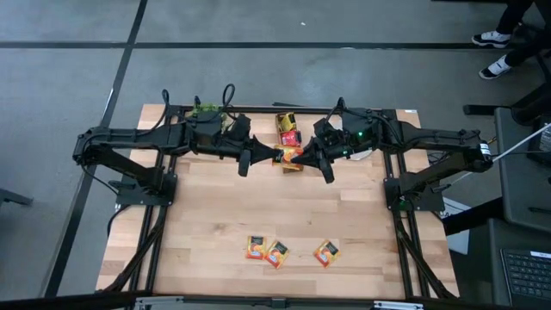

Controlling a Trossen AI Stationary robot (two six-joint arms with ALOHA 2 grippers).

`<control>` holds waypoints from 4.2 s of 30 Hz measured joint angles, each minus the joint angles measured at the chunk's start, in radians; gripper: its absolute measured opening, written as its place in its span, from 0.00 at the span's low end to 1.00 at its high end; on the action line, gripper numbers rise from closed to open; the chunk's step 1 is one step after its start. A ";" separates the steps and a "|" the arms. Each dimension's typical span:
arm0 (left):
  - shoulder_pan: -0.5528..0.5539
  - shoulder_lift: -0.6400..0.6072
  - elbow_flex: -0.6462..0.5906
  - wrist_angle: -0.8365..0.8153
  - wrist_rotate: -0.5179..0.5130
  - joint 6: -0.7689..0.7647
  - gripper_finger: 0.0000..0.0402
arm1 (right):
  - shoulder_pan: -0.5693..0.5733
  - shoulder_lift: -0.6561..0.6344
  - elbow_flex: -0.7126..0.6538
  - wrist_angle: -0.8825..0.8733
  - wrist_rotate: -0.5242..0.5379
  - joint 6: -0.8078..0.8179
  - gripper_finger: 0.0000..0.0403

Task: Pick & Place Tea
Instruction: Put the orange tea bag into the left section of the wooden organizer

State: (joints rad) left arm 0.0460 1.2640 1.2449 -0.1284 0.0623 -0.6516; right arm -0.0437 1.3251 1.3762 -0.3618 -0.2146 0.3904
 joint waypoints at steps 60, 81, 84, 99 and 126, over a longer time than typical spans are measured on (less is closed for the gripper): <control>0.298 0.537 -0.001 -0.140 0.003 -0.533 0.01 | 0.000 -0.261 0.000 -0.322 0.233 -0.084 0.44; 0.265 0.551 0.000 -0.154 0.014 -0.611 0.01 | 0.000 -0.261 0.000 -0.322 0.267 -0.111 0.44; 0.262 0.558 -0.001 -0.153 0.009 -0.618 0.01 | 0.000 -0.261 0.000 -0.322 0.267 -0.110 0.44; 0.262 0.559 0.000 -0.138 0.022 -0.636 0.14 | 0.000 -0.261 0.000 -0.323 0.267 -0.108 0.44; 0.113 0.493 -0.002 -0.085 0.064 -0.327 0.29 | 0.000 -0.260 0.000 -0.336 0.266 -0.076 0.44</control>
State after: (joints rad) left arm 0.1594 1.7574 1.2427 -0.2136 0.1268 -0.9782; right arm -0.0433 1.0653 1.3758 -0.6977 0.0519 0.3146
